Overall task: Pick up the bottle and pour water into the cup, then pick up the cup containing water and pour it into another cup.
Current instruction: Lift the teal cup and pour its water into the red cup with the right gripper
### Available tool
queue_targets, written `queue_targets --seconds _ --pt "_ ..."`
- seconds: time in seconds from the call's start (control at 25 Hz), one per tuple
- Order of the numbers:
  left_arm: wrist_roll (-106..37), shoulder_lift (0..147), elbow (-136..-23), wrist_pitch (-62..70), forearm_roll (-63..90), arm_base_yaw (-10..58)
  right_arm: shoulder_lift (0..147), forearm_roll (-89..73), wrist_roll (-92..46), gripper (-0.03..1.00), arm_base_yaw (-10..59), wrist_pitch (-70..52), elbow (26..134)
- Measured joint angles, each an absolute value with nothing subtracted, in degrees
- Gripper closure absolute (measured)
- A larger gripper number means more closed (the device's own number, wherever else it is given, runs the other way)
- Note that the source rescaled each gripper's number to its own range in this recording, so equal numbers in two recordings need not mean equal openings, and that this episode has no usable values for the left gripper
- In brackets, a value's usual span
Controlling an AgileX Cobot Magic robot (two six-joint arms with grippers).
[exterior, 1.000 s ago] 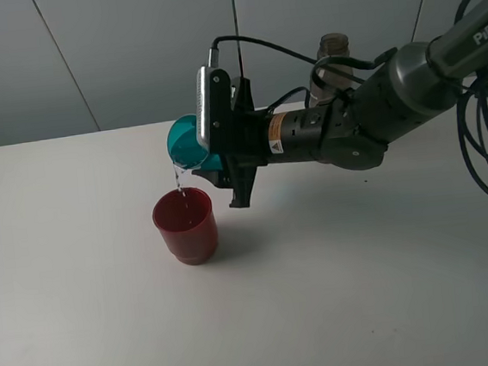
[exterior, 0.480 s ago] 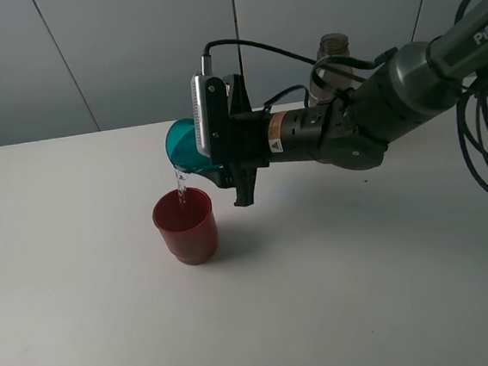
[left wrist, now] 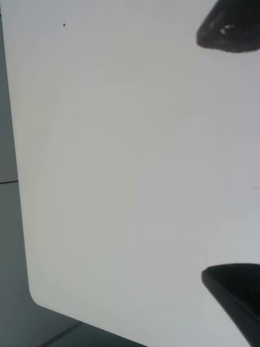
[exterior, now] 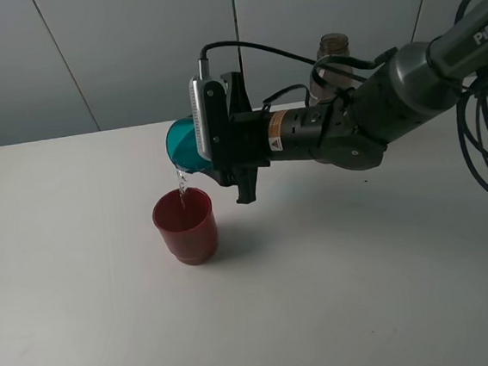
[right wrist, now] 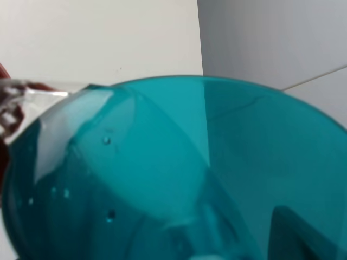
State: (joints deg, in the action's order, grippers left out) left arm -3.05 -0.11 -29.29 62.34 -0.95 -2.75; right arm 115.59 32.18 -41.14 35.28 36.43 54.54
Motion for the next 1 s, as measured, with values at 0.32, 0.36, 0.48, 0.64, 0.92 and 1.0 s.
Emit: queue_targets --seconds 0.32,0.36,0.48,0.64,0.92,1.0 --pt "-3.05 -0.11 -29.29 62.34 -0.95 -2.75 115.59 29.35 -44.76 0.95 35.28 37.23 54.54" --pt "-3.05 -0.11 -29.29 62.34 -0.95 -2.75 115.59 29.02 -44.76 0.95 35.28 37.35 54.54" --pt "-3.05 -0.11 -29.29 62.34 -0.95 -2.75 115.59 28.90 -45.88 0.95 35.28 37.35 55.00" --pt "-3.05 -0.11 -29.29 62.34 -0.95 -2.75 115.59 28.37 -48.54 0.95 35.28 37.78 55.12" --pt "-3.16 -0.11 -29.29 62.34 -0.95 -2.75 115.59 27.03 -55.12 0.95 35.38 38.01 55.12" --pt "-3.16 -0.11 -29.29 62.34 -0.95 -2.75 115.59 26.37 -56.57 0.95 35.61 38.14 55.12"
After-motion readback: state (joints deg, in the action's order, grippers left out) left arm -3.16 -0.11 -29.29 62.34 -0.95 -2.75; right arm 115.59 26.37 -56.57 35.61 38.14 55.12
